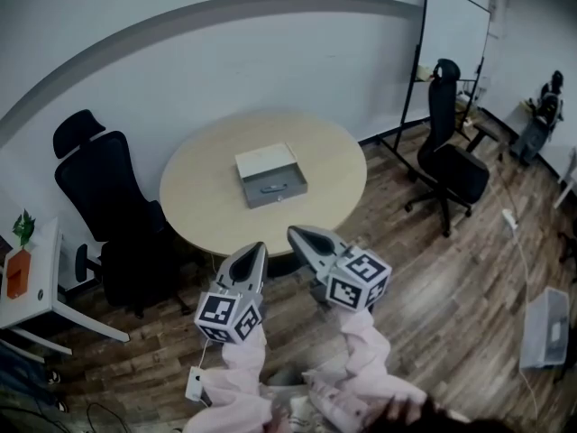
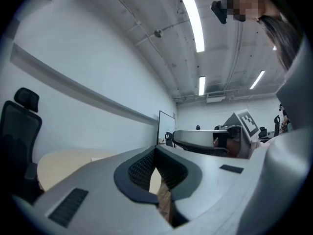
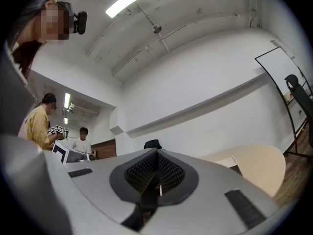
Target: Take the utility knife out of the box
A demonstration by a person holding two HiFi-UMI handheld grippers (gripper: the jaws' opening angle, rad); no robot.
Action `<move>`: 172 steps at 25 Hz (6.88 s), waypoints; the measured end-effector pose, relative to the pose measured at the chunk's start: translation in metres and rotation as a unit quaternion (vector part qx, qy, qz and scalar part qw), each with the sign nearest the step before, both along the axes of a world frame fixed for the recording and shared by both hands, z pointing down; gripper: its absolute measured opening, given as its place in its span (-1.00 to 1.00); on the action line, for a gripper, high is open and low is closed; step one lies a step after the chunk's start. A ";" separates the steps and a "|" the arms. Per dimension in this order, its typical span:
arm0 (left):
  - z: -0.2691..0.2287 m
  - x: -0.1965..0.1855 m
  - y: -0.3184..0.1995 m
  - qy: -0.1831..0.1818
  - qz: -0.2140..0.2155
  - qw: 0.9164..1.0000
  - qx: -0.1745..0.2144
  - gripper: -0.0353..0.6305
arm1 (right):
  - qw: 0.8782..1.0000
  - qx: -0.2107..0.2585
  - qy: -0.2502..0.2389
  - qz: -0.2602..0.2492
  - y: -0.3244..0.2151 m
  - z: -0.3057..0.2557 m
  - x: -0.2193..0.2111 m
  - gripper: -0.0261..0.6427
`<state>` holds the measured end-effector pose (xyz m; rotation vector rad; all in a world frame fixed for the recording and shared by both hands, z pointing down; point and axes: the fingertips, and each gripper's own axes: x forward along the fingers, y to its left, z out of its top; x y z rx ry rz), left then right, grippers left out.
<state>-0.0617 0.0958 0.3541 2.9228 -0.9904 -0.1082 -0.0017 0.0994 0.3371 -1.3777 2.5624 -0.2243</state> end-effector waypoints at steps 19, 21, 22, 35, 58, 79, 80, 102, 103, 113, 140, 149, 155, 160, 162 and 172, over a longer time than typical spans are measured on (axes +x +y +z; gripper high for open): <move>0.014 0.018 -0.062 -0.005 0.004 1.000 -0.018 -0.87 | 0.999 -0.025 -0.024 -0.020 -0.058 0.018 0.014 -0.94; 0.016 0.018 -0.073 -0.007 0.007 1.000 -0.020 -0.87 | 0.999 -0.026 -0.021 -0.018 -0.069 0.019 0.014 -0.94; 0.017 0.018 -0.078 -0.008 0.008 1.000 -0.020 -0.87 | 0.999 -0.027 -0.019 -0.016 -0.074 0.020 0.013 -0.94; 0.016 0.020 -0.145 -0.006 0.026 0.999 -0.019 -0.87 | 1.000 -0.025 0.007 0.004 -0.141 0.026 0.013 -0.94; 0.043 0.018 -0.205 -0.010 0.042 0.998 -0.037 -0.87 | 0.997 -0.043 0.002 0.060 -0.191 0.054 0.039 -0.94; 0.056 0.030 -0.264 -0.011 0.011 0.998 -0.056 -0.87 | 0.998 -0.063 0.004 0.027 -0.261 0.063 0.056 -0.94; 0.057 0.029 -0.269 -0.011 0.007 0.998 -0.056 -0.87 | 0.998 -0.064 0.004 0.023 -0.267 0.064 0.054 -0.94; 0.067 0.063 -0.343 -0.008 -0.030 0.996 -0.089 -0.87 | 0.995 -0.092 0.002 -0.025 -0.349 0.074 0.087 -0.94; 0.068 0.064 -0.345 -0.008 -0.033 0.995 -0.092 -0.87 | 0.995 -0.096 0.002 -0.027 -0.351 0.075 0.089 -0.94; 0.093 0.068 -0.352 -0.009 -0.061 0.990 -0.127 -0.87 | 0.991 -0.116 0.015 -0.063 -0.371 0.091 0.090 -0.94; 0.156 0.058 -0.380 -0.015 -0.046 0.973 -0.227 -0.87 | 0.965 -0.218 0.092 -0.109 -0.414 0.156 0.058 -0.94; 0.171 0.054 -0.385 -0.014 -0.034 0.965 -0.258 -0.87 | 0.947 -0.245 0.139 -0.153 -0.427 0.169 0.047 -0.93; 0.177 0.055 -0.382 -0.014 -0.026 0.960 -0.277 -0.87 | 0.928 -0.264 0.188 -0.186 -0.424 0.182 0.042 -0.93; 0.185 0.059 -0.378 -0.015 -0.013 0.957 -0.290 -0.87 | 0.902 -0.288 0.238 -0.215 -0.418 0.204 0.041 -0.93; 0.187 0.059 -0.377 -0.015 -0.011 0.955 -0.295 -0.87 | 0.892 -0.297 0.257 -0.226 -0.414 0.210 0.040 -0.93; 0.193 0.060 -0.376 -0.012 -0.002 0.951 -0.309 -0.87 | 0.854 -0.325 0.313 -0.259 -0.405 0.236 0.037 -0.93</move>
